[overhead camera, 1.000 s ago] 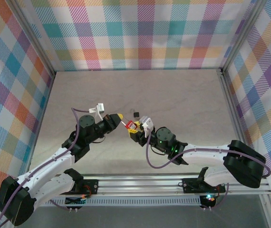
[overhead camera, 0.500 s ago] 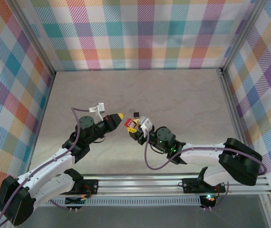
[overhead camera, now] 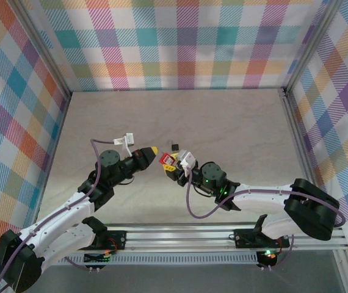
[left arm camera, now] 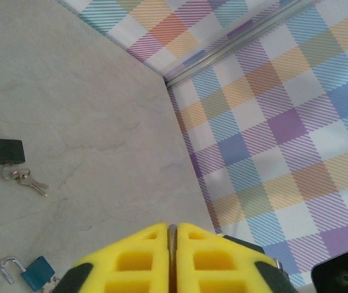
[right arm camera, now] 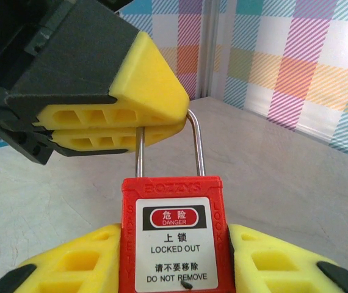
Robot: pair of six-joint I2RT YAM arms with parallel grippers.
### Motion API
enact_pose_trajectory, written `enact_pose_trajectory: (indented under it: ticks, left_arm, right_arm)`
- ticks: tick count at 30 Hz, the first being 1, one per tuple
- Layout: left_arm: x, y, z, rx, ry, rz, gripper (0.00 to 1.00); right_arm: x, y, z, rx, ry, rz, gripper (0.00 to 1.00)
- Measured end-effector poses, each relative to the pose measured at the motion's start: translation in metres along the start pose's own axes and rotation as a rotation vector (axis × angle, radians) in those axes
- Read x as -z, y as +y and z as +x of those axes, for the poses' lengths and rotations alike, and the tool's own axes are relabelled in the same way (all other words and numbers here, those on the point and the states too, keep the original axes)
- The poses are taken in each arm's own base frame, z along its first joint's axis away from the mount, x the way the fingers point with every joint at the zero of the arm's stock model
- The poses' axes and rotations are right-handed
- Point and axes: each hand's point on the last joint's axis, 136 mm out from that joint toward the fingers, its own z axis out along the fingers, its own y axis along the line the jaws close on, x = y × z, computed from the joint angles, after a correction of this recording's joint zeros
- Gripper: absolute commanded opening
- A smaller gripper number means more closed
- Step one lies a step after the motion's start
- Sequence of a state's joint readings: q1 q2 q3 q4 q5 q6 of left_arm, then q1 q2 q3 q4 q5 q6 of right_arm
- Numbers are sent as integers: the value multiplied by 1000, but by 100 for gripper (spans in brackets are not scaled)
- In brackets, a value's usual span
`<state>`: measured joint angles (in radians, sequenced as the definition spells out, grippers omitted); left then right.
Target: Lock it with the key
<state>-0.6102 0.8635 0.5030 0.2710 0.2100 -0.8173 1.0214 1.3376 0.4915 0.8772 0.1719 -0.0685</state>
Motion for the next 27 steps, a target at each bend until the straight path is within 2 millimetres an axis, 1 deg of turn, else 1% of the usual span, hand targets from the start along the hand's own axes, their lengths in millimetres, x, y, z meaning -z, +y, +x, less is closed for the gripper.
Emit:
enact_pose_trajectory:
  ticks: [2,3,6,8,12,15,22,27]
  left_arm:
    - [0,0,15,-3,60,-1,45]
    - [0,1,19,-8,76,-9,51]
    - [3,1,18,-21,76,-27,68]
    - [7,-2,16,-36,77,-31,76]
    - [16,-8,15,-65,83,-34,82]
    - [20,-14,11,-70,78,-29,82]
    - [18,-26,8,-47,103,-22,85]
    - [9,-29,11,-28,154,-32,84]
  right_arm:
    - [0,-2,-6,-1,-20,6,0]
    - [2,-2,-9,-1,-27,6,0]
    - [4,-2,-15,-1,-43,7,0]
    - [5,-2,-20,10,-58,8,0]
    - [9,-5,-30,24,-85,12,0]
    - [10,-3,-32,33,-89,4,0]
    - [9,3,-18,51,-35,-32,0]
    - [9,7,-11,64,-7,-57,0]
